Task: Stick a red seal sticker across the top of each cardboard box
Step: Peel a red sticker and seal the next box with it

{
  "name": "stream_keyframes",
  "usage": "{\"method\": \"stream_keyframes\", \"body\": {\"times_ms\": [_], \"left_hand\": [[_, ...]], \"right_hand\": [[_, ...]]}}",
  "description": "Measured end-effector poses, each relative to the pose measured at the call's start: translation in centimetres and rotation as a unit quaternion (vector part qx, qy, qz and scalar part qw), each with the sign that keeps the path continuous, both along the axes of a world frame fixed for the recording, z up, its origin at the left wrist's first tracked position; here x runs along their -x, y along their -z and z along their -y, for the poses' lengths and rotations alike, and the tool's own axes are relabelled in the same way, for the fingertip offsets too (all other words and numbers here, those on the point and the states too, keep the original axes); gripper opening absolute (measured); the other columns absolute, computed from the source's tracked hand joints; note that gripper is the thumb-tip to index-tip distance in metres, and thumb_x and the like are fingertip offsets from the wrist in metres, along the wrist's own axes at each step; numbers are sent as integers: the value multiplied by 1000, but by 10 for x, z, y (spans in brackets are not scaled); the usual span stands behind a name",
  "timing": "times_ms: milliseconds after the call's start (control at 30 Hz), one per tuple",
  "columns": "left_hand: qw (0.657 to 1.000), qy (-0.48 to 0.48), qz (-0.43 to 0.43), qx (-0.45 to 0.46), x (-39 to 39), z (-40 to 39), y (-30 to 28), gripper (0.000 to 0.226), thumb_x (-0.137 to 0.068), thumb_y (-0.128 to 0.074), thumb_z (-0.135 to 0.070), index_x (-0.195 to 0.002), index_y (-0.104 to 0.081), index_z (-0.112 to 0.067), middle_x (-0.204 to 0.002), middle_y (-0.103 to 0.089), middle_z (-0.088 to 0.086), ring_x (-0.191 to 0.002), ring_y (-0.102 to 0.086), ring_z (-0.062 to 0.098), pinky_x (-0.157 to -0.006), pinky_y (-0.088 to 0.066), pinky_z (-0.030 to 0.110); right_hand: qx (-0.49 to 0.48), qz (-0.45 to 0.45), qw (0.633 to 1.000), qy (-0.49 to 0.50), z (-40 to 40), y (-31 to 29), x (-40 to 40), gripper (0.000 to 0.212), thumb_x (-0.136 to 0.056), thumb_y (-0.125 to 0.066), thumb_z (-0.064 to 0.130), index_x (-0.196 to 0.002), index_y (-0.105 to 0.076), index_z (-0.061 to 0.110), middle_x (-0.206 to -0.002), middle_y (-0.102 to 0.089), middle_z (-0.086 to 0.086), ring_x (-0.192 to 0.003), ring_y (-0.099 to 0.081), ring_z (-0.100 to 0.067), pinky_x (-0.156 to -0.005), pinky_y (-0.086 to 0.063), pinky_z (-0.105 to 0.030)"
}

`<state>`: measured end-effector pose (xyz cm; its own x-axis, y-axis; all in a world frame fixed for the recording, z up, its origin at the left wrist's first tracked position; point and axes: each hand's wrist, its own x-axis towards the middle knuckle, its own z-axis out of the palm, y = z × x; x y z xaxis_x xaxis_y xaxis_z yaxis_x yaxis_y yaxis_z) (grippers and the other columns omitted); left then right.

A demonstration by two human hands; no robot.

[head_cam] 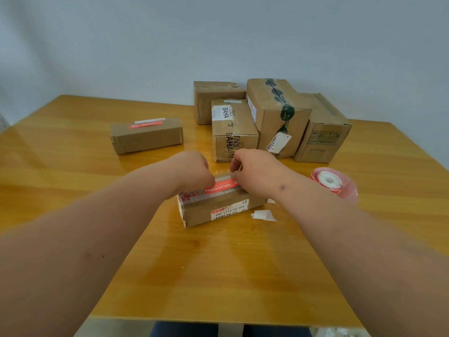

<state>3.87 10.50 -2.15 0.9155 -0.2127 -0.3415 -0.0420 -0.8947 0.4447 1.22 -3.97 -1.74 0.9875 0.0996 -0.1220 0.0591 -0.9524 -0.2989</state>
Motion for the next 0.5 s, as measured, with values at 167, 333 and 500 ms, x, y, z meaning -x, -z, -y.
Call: {"method": "stream_keyframes", "body": {"times_ms": [167,333,500], "left_hand": [[1000,9,7,-10,-2,0,1,15,-89,-63,-29,-93,-66,-14,-87,-63,3,-78,-55,15,-61,-46,26],[1000,8,13,-14,-2,0,2,18,-89,-63,-31,-96,-66,-14,-89,-64,3,-79,-57,15,-64,-49,27],[999,15,22,-25,0,0,3,20,-89,-63,-31,-97,-67,-13,-89,-65,4,-83,-59,17,-66,-50,27]], "right_hand": [[6,1,1000,-14,-1,1,-1,15,-94,-54,16,-108,-59,20,-100,-57,2,-93,-53,-17,-74,-42,-26],[26,2,999,-31,0,3,-2,15,-95,-53,16,-108,-59,20,-94,-54,3,-89,-51,-16,-71,-40,-26],[39,-3,999,-38,0,4,-2,11,-95,-52,19,-104,-58,20,-98,-59,1,-89,-53,-17,-72,-42,-27]]}}
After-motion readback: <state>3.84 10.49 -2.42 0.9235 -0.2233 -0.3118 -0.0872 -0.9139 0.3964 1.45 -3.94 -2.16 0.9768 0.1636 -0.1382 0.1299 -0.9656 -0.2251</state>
